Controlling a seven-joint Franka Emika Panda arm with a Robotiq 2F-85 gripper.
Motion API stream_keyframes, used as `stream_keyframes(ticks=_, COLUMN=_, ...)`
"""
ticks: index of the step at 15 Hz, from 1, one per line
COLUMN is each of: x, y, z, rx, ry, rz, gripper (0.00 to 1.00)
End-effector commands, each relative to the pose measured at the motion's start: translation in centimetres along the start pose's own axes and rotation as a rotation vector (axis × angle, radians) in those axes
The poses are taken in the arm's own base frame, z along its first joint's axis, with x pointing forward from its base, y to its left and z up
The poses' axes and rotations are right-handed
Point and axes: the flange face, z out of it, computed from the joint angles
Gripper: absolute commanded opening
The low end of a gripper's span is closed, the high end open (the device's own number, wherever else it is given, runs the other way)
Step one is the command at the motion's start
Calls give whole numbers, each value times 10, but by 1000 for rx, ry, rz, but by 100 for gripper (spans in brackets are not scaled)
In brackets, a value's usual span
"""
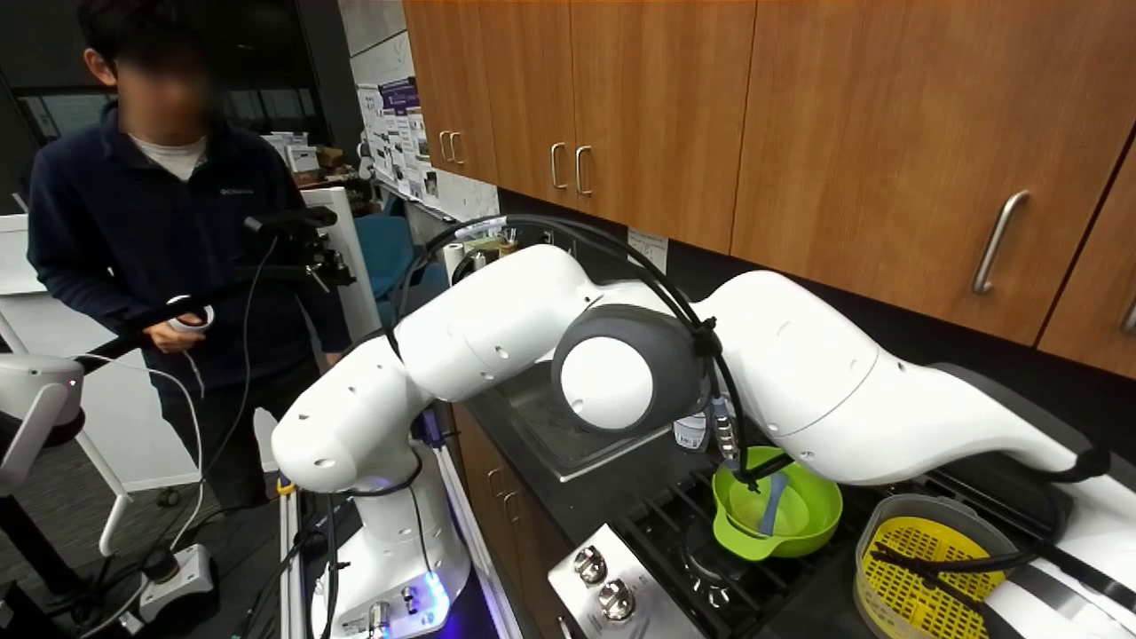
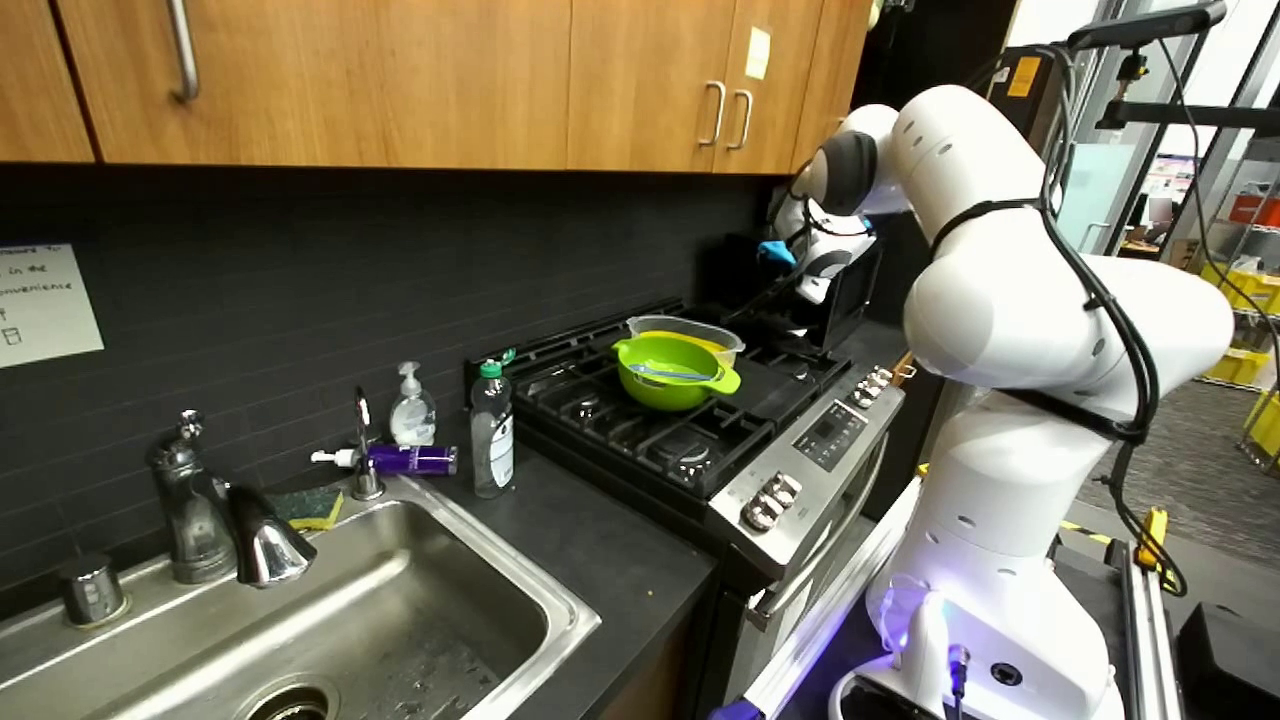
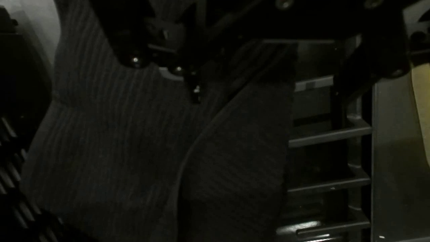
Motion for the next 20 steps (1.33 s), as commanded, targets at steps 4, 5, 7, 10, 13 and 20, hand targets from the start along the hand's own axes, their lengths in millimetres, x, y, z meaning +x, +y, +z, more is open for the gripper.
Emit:
stream_keyframes(ticks=4, x=-1, y=7, z=13, rx=-64, ry=17, rz=24, gripper=100)
stream_keyframes(ticks=5, x=2, y=6, z=16, rx=-68, ry=19, rz=30, gripper=100)
stream_keyframes(ticks=7, x=11, y=3, z=21, rx=-77, ry=28, rz=47, gripper=100)
stream_keyframes(ticks=10, x=24, y=1, z=30, rx=-91, ry=40, rz=58, gripper=100)
stream_keyframes(ticks=13, x=31, y=0, z=37, rx=-102, ry=43, rz=59, gripper=100)
stream_keyframes(ticks=20, x=28, y=-5, z=38, rx=-95, ry=29, rz=46, gripper=52)
